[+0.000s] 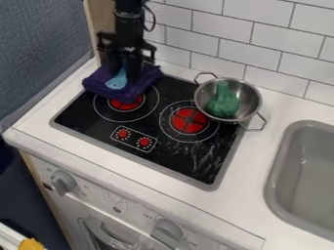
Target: Take the blue brush and put it in the bottom right of the burner
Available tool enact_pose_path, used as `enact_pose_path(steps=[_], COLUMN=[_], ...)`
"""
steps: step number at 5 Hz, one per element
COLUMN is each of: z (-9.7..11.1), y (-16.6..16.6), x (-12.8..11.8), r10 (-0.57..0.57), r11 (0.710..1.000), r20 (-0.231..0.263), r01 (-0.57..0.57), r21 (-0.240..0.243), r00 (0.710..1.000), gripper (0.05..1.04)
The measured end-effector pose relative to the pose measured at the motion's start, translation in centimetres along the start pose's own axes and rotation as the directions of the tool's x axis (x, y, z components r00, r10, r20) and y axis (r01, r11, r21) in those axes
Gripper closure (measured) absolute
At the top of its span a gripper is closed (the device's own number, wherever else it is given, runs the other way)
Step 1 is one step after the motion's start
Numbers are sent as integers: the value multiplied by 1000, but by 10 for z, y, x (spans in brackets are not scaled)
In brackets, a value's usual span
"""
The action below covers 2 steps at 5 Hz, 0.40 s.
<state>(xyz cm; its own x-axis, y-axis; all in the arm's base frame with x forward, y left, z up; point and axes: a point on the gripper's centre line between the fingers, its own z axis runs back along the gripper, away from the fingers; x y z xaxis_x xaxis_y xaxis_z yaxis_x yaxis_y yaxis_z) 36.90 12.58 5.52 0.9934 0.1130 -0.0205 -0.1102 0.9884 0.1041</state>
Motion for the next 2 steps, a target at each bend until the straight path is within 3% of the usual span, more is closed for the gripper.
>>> enact_pose_path(steps=[1, 2], z=[45, 40], y=[-25, -72], x=[-29, -71], r10=[-27, -144], r11=[999, 987], r20=[87, 41], r01=[31, 146], r21=[-38, -61], r00=[996, 989], gripper=[725, 725])
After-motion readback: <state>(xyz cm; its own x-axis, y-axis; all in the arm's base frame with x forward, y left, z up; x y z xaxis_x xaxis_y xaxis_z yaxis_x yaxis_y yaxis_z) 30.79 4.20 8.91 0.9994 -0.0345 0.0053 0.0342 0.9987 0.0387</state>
